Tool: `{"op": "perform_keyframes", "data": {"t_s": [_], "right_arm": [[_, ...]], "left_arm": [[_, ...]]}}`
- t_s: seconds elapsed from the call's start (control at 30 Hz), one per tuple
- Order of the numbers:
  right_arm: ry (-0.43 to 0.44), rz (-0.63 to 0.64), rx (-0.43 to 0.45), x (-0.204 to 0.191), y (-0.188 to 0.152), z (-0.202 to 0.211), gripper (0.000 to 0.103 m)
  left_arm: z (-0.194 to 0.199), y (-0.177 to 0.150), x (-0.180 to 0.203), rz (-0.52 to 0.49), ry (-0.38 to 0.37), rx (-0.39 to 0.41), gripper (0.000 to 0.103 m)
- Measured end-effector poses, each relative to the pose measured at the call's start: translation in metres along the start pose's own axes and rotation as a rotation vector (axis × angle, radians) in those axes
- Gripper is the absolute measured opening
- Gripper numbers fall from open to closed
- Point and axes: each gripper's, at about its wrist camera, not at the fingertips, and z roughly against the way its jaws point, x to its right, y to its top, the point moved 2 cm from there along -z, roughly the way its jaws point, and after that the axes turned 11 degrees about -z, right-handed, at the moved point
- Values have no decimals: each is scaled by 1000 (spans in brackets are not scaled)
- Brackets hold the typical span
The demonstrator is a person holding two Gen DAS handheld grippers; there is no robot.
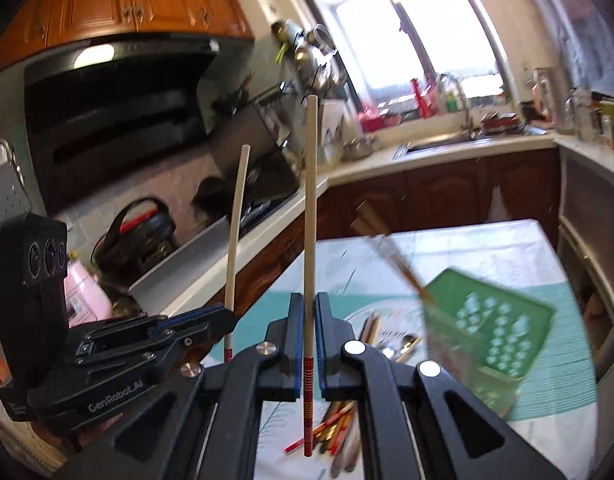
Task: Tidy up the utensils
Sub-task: 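Lift both chopsticks and drop them into the green utensil holder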
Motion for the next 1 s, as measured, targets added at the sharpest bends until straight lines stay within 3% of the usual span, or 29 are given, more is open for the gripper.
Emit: {"op": "perform_keyframes", "data": {"t_s": [0.3, 0.5, 0.73, 1.0], "right_arm": [[-49, 17, 166, 46, 66, -3, 5], [-77, 35, 178, 82, 82, -18, 5], [-92, 82, 169, 101, 75, -33, 5], [-95, 161, 103, 103, 53, -55, 5]], "left_arm": [[-60, 93, 37, 45, -110, 206, 3], [-124, 127, 43, 107, -118, 232, 3], [-184, 114, 51, 114, -98, 186, 3], [-204, 72, 47, 117, -25, 112, 3]]}}
